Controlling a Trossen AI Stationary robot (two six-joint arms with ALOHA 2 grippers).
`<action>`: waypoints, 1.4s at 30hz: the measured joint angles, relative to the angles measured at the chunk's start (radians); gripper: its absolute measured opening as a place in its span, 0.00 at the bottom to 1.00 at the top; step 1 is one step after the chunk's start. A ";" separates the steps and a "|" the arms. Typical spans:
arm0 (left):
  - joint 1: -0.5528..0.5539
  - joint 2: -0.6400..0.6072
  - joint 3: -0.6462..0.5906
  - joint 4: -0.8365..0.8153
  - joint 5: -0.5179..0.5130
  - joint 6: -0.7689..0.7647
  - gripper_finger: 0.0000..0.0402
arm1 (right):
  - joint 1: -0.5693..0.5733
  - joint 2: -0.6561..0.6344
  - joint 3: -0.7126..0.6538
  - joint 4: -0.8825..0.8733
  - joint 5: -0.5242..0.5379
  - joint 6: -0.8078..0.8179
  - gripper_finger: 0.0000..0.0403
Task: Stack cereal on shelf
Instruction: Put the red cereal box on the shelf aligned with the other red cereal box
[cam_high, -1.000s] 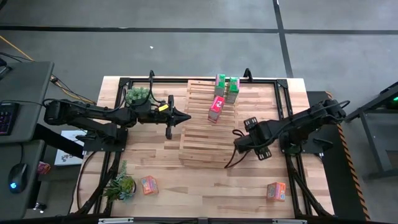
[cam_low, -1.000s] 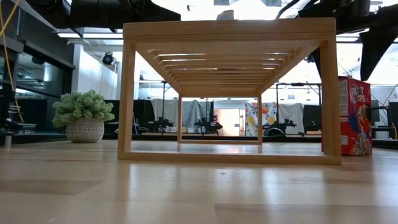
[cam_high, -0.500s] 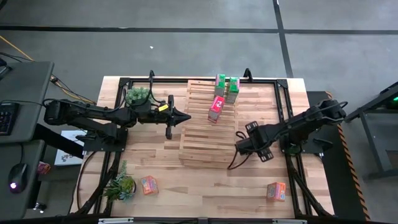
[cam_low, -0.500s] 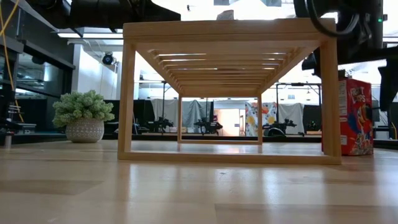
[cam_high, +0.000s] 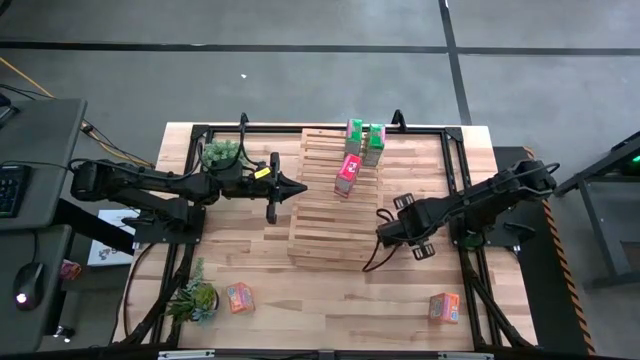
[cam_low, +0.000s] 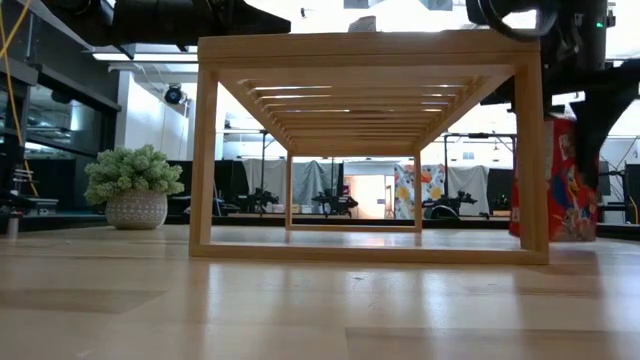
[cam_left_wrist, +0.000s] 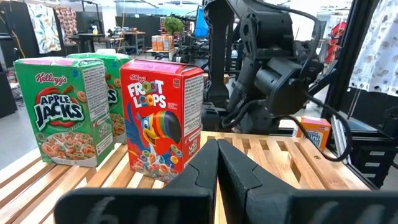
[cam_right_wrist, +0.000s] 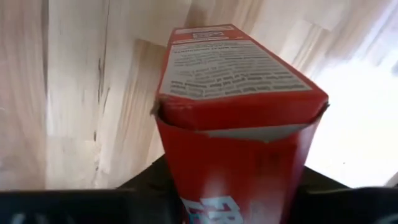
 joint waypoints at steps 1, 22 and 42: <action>0.000 0.000 0.000 0.000 0.000 0.000 0.00 | 0.000 0.000 0.012 -0.018 0.000 0.019 0.34; 0.000 0.000 0.000 0.003 0.000 0.000 0.00 | -0.034 -0.076 0.560 -0.331 -0.334 0.687 0.32; 0.002 0.000 0.000 0.016 -0.017 0.009 0.00 | -0.281 -0.055 0.728 -0.332 -0.046 1.107 0.32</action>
